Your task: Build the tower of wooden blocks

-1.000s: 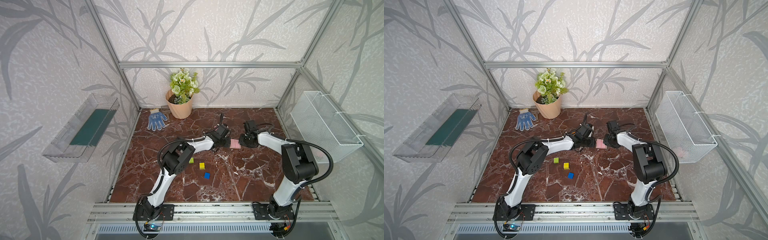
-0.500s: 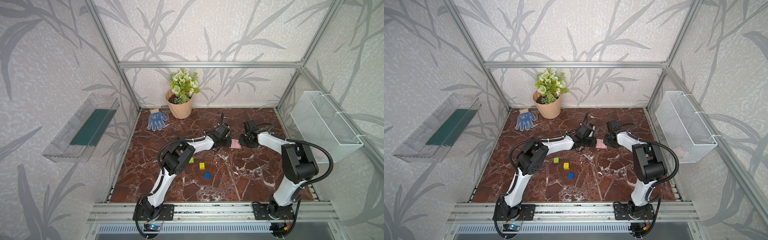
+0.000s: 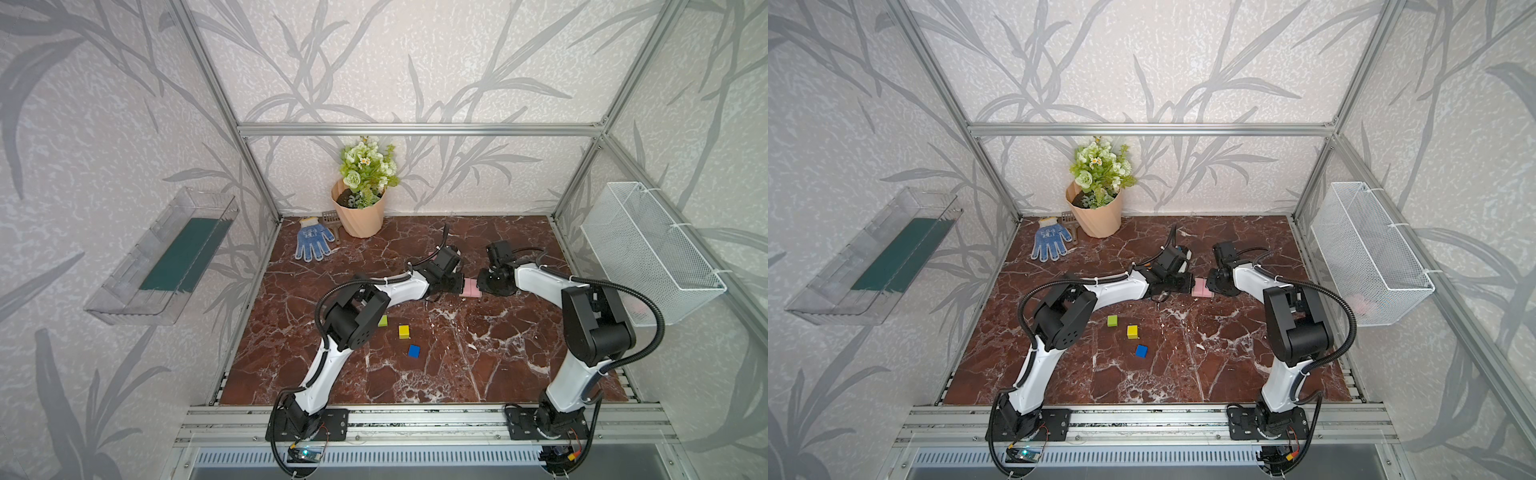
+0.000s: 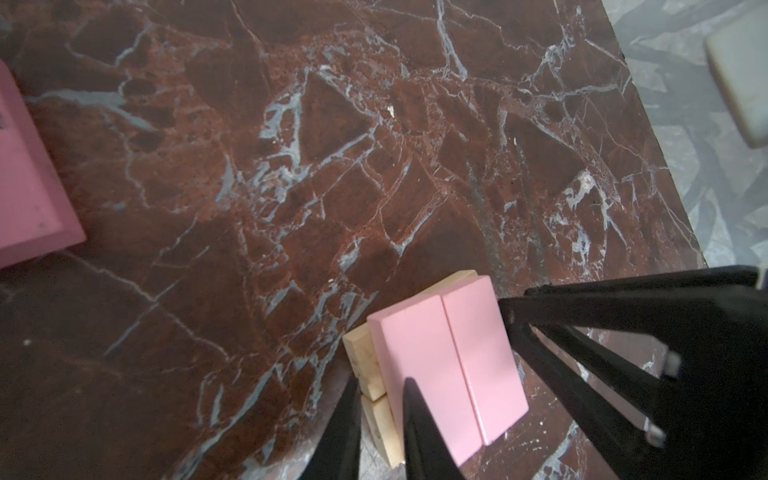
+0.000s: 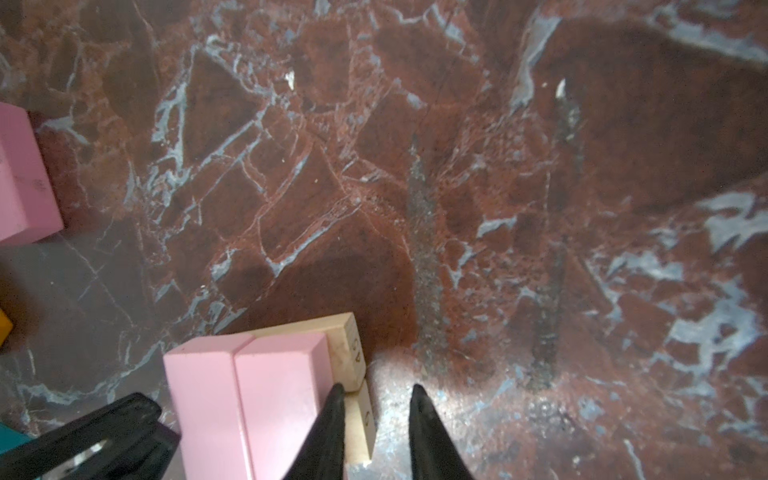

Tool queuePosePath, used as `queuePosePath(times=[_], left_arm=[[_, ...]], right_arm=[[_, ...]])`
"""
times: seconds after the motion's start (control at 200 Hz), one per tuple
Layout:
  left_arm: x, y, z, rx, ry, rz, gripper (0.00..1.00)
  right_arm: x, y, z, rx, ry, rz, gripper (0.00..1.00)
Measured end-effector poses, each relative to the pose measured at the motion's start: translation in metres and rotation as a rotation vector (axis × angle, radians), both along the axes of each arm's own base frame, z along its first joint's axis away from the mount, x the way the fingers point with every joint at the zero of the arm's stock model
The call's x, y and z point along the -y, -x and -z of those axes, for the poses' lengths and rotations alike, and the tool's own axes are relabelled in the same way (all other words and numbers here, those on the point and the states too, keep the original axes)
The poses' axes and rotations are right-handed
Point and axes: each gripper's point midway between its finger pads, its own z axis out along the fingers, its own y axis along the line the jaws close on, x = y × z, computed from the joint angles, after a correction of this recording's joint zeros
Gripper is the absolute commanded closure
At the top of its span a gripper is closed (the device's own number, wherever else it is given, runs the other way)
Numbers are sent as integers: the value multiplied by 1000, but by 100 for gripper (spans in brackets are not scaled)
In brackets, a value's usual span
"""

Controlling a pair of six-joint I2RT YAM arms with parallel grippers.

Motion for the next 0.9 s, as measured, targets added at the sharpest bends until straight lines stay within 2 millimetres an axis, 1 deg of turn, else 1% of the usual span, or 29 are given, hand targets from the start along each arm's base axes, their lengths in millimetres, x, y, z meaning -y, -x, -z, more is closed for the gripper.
queuePosePath(times=[0.17, 0.44, 0.645, 0.805, 0.9], left_arm=[[0, 0, 0, -1, 1, 0, 78], [1, 1, 0, -4, 4, -4, 78], [1, 0, -2, 0, 7, -4, 78], [-1, -5, -2, 22, -1, -26, 78], [-7, -5, 1, 31, -14, -43, 78]], right_arm=[[-1, -1, 2, -6, -4, -2, 72], [-3, -8, -3, 8, -7, -3, 72], [-1, -9, -2, 8, 1, 0, 72], [2, -9, -2, 7, 9, 4, 72], [4, -9, -2, 8, 13, 5, 72]])
